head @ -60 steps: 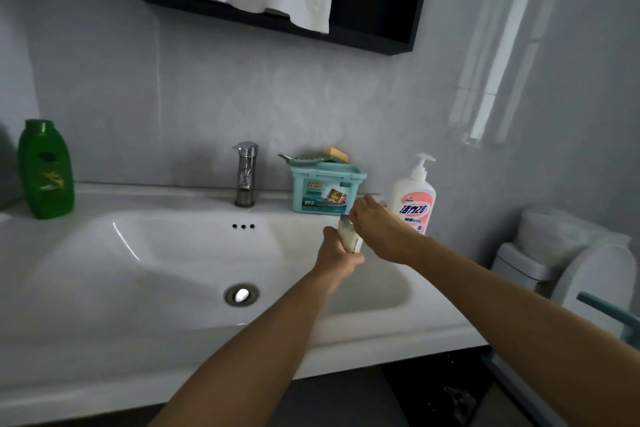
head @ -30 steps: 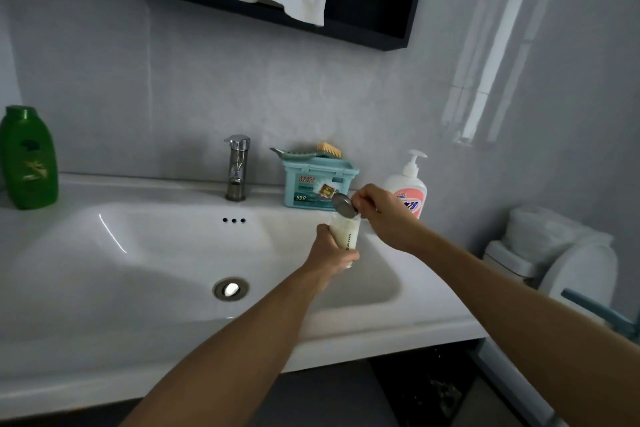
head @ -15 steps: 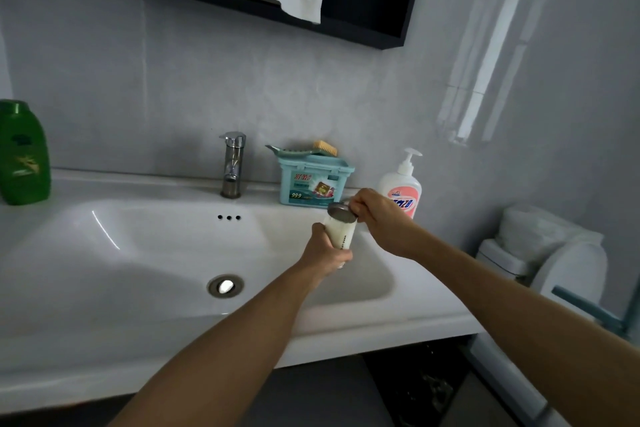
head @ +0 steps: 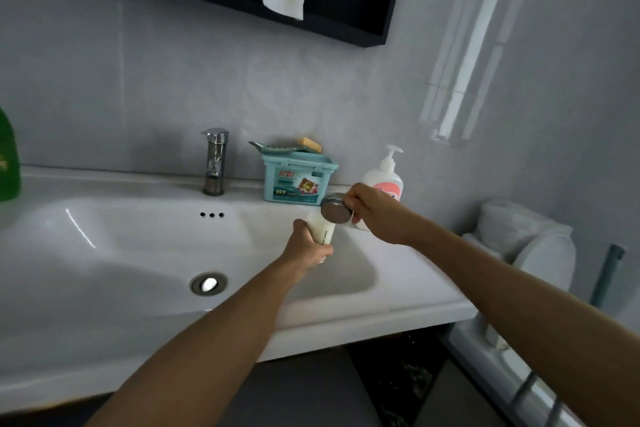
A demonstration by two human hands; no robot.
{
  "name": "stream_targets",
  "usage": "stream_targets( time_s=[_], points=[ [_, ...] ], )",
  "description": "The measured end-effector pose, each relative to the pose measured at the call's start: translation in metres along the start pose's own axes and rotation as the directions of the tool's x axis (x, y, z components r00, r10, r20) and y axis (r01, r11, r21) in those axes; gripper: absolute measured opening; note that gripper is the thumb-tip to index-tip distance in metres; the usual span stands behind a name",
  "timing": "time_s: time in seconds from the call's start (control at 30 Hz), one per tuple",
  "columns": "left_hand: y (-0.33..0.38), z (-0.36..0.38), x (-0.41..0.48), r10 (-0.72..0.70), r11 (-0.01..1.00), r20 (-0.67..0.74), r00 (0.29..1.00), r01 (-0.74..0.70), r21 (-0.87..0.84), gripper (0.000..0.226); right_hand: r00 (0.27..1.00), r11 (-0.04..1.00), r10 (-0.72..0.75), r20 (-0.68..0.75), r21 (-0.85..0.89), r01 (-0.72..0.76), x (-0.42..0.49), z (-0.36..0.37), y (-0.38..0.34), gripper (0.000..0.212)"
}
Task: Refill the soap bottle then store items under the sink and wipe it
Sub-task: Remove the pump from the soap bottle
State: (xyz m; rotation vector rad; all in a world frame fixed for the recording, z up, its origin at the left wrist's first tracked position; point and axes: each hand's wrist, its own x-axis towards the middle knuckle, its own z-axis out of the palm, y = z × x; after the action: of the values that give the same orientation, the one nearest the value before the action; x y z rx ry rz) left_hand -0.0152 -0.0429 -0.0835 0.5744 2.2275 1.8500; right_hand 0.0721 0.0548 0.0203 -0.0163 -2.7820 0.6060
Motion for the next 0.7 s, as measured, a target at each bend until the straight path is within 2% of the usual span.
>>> stream_targets(
  time_s=[0.1, 0.23, 0.3, 0.4, 0.47, 0.53, 0.7],
  points=[
    [0.0, 0.0, 0.0, 0.006, 1.0, 0.002, 1.0, -0.006, 0.014, 0.047, 0.996, 0.99, 0.072, -0.052, 0.127, -0.065, 0.003, -0.004, 0.005, 0.017],
    [0.0, 0.001, 0.001, 0.018, 0.999, 0.029, 0.999, -0.019, 0.037, 0.046, 0.986, 0.98, 0.125, -0.106, 0.167, -0.107, 0.007, -0.002, 0.01, 0.017],
    [-0.001, 0.001, 0.001, 0.02, 0.998, 0.032, 0.999, -0.022, 0.053, 0.045, 0.986, 0.99, 0.097, -0.134, 0.11, -0.083, 0.007, 0.002, 0.011, 0.015],
    [-0.002, 0.001, 0.0, 0.023, 0.996, 0.035, 0.999, -0.026, 0.08, 0.045, 0.99, 0.994, -0.037, -0.133, -0.109, 0.022, 0.003, 0.008, 0.007, 0.011],
    [-0.002, 0.001, 0.001, 0.021, 0.996, 0.038, 0.999, -0.024, 0.083, 0.045, 0.987, 0.948, -0.13, -0.099, -0.304, 0.094, -0.001, 0.011, 0.003, 0.011],
    [-0.002, 0.001, 0.0, 0.025, 0.997, 0.038, 0.999, -0.028, 0.07, 0.045, 0.98, 0.899, -0.181, -0.077, -0.417, 0.133, -0.003, 0.015, 0.003, 0.016],
    [-0.002, 0.001, 0.002, 0.027, 0.999, 0.049, 0.998, -0.028, 0.02, 0.05, 0.976, 0.935, -0.165, -0.145, -0.339, 0.108, -0.006, 0.026, 0.007, 0.016]
  ],
)
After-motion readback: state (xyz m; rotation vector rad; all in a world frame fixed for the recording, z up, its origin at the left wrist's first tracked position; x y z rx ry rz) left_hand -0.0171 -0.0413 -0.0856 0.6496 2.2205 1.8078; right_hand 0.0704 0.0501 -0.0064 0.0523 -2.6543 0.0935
